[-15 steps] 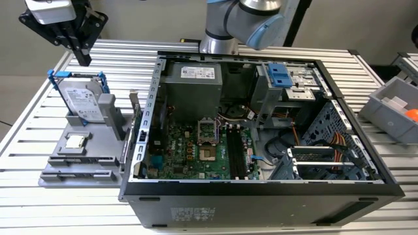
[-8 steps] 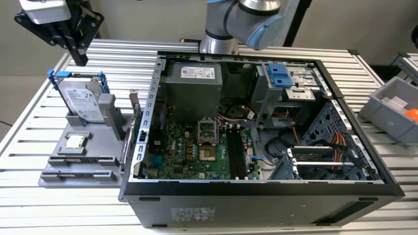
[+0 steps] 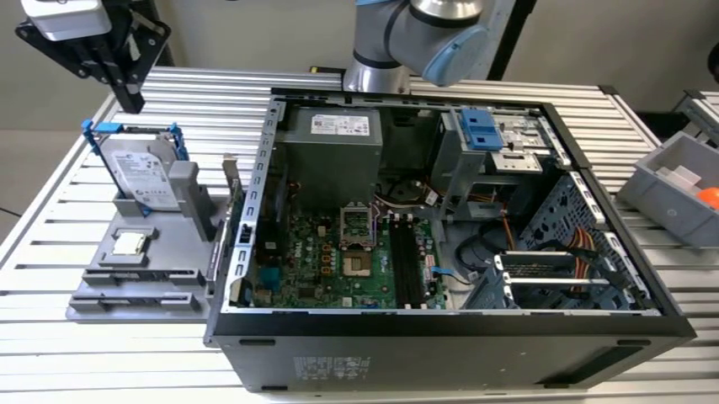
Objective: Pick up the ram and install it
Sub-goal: 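Reach for the ram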
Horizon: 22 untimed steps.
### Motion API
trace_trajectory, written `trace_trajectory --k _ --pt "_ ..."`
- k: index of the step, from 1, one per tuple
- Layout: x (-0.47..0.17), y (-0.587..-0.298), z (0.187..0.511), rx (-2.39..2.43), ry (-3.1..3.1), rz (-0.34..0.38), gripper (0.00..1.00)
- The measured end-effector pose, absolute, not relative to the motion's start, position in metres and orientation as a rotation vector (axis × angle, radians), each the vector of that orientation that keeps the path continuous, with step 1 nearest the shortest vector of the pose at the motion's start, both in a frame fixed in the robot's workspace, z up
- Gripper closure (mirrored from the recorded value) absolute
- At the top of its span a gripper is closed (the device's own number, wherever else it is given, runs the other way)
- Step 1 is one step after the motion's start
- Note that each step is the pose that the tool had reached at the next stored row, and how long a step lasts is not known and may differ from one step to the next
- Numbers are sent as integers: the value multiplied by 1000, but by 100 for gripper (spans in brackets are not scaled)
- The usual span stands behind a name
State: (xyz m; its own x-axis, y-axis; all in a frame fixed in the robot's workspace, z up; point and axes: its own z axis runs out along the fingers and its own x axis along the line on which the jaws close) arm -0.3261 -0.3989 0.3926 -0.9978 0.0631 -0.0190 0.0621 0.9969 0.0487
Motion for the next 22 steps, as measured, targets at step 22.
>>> trace_trajectory --k 22 --pt "-344 -399 393 67 3120 75 100"
